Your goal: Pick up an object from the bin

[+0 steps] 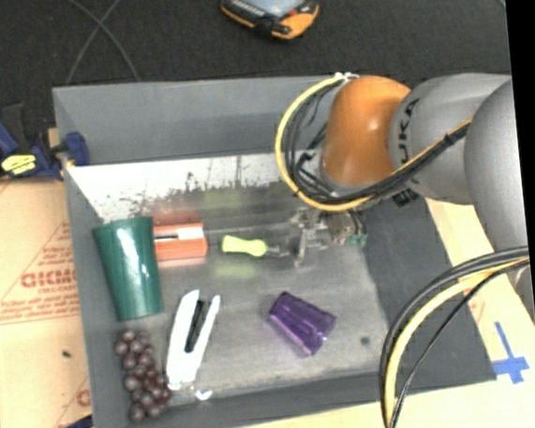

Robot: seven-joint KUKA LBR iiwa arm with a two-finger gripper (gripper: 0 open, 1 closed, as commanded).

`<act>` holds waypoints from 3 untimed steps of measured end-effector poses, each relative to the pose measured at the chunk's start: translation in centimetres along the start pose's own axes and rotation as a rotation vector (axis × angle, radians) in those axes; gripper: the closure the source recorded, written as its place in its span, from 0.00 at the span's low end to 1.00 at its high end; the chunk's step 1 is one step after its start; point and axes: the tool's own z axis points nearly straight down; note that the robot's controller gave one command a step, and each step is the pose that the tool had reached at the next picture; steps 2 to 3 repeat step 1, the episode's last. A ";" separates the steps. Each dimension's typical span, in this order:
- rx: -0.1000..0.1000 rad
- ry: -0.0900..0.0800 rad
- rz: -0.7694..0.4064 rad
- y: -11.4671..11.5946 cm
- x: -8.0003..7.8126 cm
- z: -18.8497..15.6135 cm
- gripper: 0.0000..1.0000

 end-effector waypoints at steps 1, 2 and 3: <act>0.000 -0.004 0.000 0.0 -0.1 -1.8 1.00; 0.000 -0.004 0.000 0.0 -0.1 -1.8 1.00; 0.000 -0.004 0.000 0.0 -0.1 -1.8 1.00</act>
Offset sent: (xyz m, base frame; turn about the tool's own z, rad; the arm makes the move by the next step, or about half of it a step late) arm 0.0009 0.0000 0.0803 0.0000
